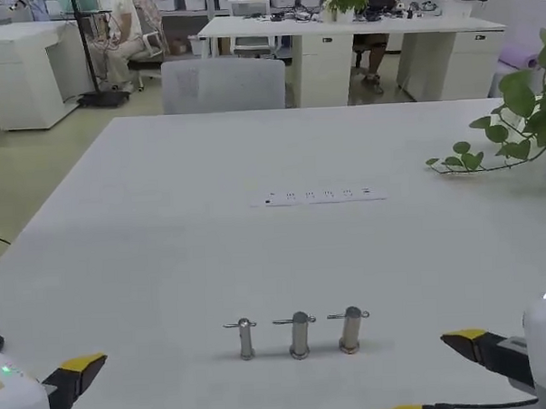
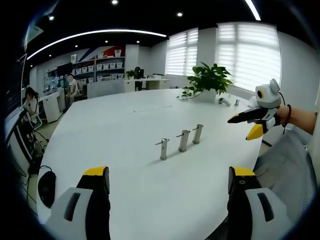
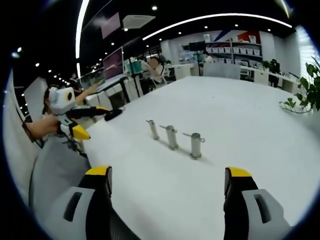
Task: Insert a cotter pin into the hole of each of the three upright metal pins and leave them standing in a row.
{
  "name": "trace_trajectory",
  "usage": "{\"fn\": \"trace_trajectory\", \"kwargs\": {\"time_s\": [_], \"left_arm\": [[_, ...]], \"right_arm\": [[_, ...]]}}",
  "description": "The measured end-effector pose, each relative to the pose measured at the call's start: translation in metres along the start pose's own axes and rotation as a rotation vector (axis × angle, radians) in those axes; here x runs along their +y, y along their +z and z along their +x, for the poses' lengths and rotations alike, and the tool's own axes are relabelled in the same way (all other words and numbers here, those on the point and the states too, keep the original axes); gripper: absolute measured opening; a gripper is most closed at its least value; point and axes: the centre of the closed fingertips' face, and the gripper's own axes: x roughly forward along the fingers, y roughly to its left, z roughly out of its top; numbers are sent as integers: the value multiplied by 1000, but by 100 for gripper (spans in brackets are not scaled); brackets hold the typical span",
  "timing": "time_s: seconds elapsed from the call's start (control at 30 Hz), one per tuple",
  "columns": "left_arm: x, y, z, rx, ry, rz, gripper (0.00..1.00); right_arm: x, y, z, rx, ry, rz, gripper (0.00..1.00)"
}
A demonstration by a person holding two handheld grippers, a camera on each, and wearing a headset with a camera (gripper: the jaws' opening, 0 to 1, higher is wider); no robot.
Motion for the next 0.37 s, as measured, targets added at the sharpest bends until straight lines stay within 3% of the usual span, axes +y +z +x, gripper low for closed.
{"fn": "trace_trajectory", "kwargs": {"time_s": [0.37], "left_arm": [[-1,-3,-1,8,6,-2,99]], "right_arm": [[8,-9,0,19,13,-12,100]]}}
